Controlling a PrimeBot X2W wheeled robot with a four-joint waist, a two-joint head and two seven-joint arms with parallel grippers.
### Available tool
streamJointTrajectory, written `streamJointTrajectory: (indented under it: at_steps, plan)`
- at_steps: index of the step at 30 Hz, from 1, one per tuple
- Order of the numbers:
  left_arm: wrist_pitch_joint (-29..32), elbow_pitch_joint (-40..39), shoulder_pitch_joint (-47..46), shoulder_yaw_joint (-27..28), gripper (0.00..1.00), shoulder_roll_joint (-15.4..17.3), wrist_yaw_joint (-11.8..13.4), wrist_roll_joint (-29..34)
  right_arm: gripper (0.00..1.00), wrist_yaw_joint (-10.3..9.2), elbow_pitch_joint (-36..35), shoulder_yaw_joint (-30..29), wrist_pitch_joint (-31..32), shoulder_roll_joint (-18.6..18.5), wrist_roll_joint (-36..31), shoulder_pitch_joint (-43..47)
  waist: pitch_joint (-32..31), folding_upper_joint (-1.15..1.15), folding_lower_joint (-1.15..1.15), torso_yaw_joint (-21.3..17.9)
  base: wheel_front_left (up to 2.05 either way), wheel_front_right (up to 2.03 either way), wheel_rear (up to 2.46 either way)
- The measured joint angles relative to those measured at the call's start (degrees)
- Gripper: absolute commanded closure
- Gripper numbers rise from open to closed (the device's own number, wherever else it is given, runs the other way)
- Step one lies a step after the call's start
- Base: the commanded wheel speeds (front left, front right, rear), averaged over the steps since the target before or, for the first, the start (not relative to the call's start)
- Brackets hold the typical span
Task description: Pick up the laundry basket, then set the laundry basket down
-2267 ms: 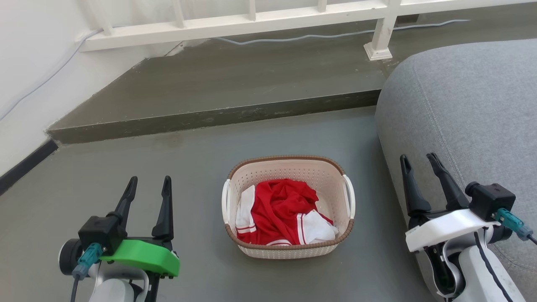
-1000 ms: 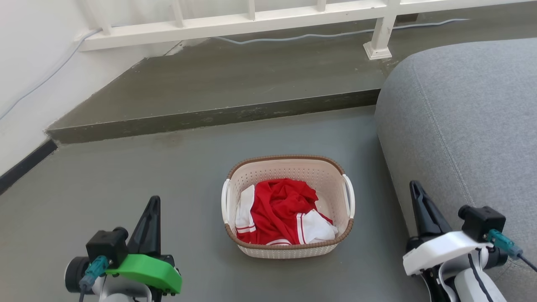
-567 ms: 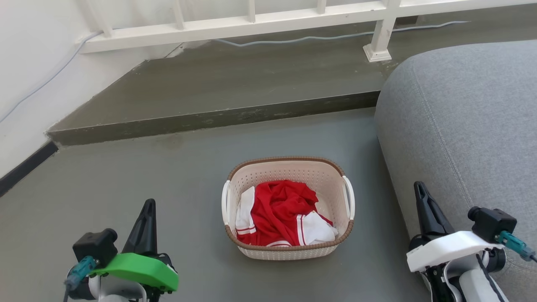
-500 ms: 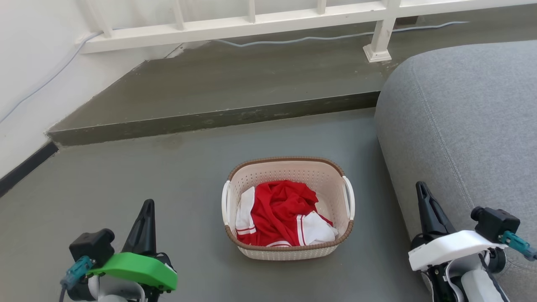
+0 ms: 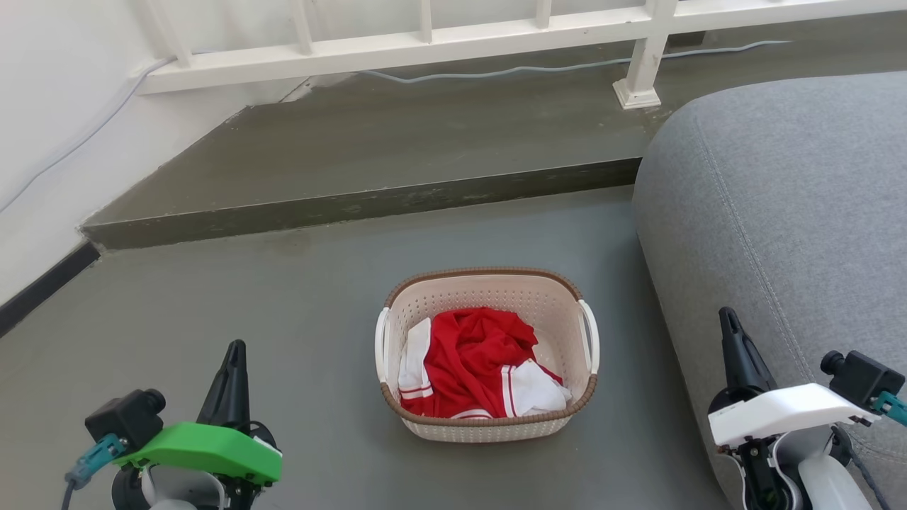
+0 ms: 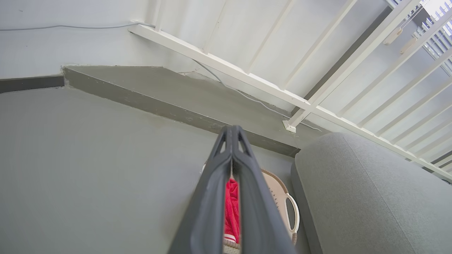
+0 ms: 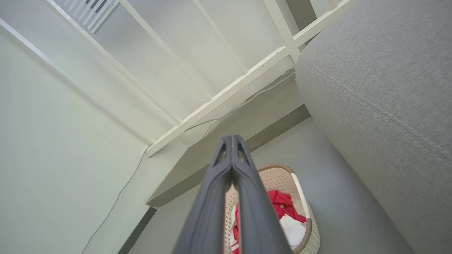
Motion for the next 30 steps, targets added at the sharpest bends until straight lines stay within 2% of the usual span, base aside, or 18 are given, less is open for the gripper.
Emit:
streamJointTrajectory:
  at_steps: [30]
  plan:
    - [6.09,0.44,-0.09,3.75,1.00,0.26,-0.58,-22.46,1.00,0.01,0.16,-3.09,5.79,-1.16,23.71,-1.07,-0.91,0.00,0.00,0.04,0.00,0.00,0.00]
